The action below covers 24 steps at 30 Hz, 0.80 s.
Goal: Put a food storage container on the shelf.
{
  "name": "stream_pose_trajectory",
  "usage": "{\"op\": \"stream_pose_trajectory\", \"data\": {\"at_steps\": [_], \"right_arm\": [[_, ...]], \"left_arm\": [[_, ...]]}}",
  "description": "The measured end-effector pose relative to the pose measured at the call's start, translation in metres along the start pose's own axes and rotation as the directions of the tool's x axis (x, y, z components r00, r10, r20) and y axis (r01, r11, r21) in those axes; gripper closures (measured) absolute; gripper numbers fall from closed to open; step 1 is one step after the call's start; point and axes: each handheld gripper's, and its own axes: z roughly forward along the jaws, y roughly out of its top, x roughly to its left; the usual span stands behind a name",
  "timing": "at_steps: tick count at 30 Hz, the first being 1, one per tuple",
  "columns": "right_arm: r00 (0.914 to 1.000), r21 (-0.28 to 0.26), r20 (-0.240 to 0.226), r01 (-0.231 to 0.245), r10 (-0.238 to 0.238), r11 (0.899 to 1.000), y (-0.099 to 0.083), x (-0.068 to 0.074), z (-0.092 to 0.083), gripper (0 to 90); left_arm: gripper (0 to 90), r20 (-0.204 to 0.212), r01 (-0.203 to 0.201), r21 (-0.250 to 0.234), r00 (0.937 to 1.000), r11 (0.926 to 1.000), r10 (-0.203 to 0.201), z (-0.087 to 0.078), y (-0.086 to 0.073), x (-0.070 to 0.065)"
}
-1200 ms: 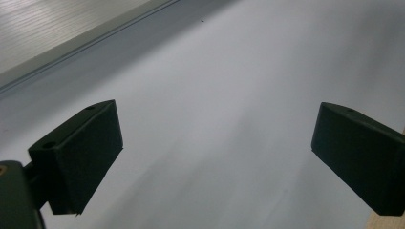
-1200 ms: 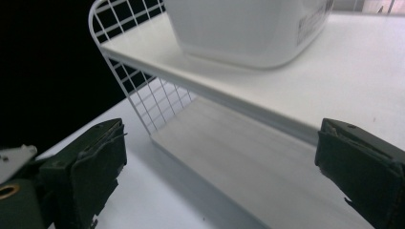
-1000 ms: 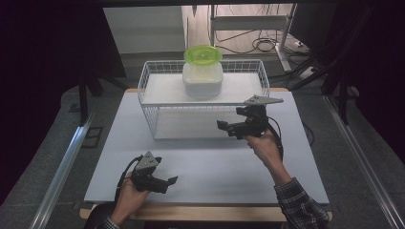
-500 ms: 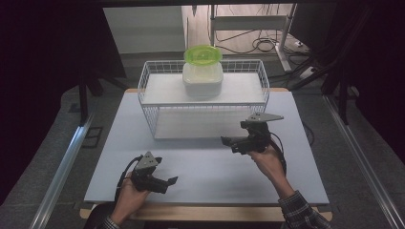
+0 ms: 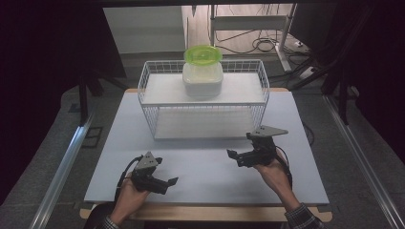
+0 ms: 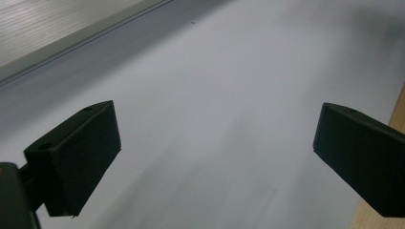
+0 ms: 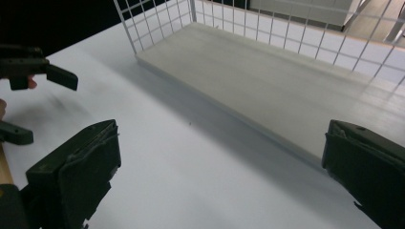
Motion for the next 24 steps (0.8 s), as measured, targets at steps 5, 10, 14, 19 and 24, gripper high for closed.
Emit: {"op": "stream_pose_trajectory", "data": {"at_steps": [5,10,14,19,24], "right_arm": [[0.9999,0.008,0.012,-0.008,0.008,1.000,-0.015,-0.001,-0.006,0.0],[0.9993,0.021,0.034,-0.015,0.014,1.000,-0.031,-0.006,-0.012,0.0],[0.9987,0.031,0.051,-0.011,0.010,0.999,-0.038,-0.008,-0.014,0.0],[0.9977,0.048,0.067,-0.011,0.008,0.999,-0.048,-0.009,-0.015,0.0],[0.9964,0.086,0.084,0.002,-0.009,0.996,-0.061,-0.008,-0.010,0.0]], "left_arm": [[1.9,0.000,-0.001,0.002,1.0000,1.0000,0.001,0.001,0.000,0.000],[1.8,0.004,-0.004,0.009,1.0000,1.0000,0.004,0.002,-0.001,-0.001],[1.8,0.006,-0.007,0.011,1.0000,0.9999,0.007,0.003,-0.001,-0.001],[1.7,0.008,-0.009,0.012,0.9999,0.9999,0.009,0.003,-0.001,-0.001],[1.6,0.009,-0.013,0.014,0.9999,0.9998,0.013,0.004,-0.001,-0.001]]}}
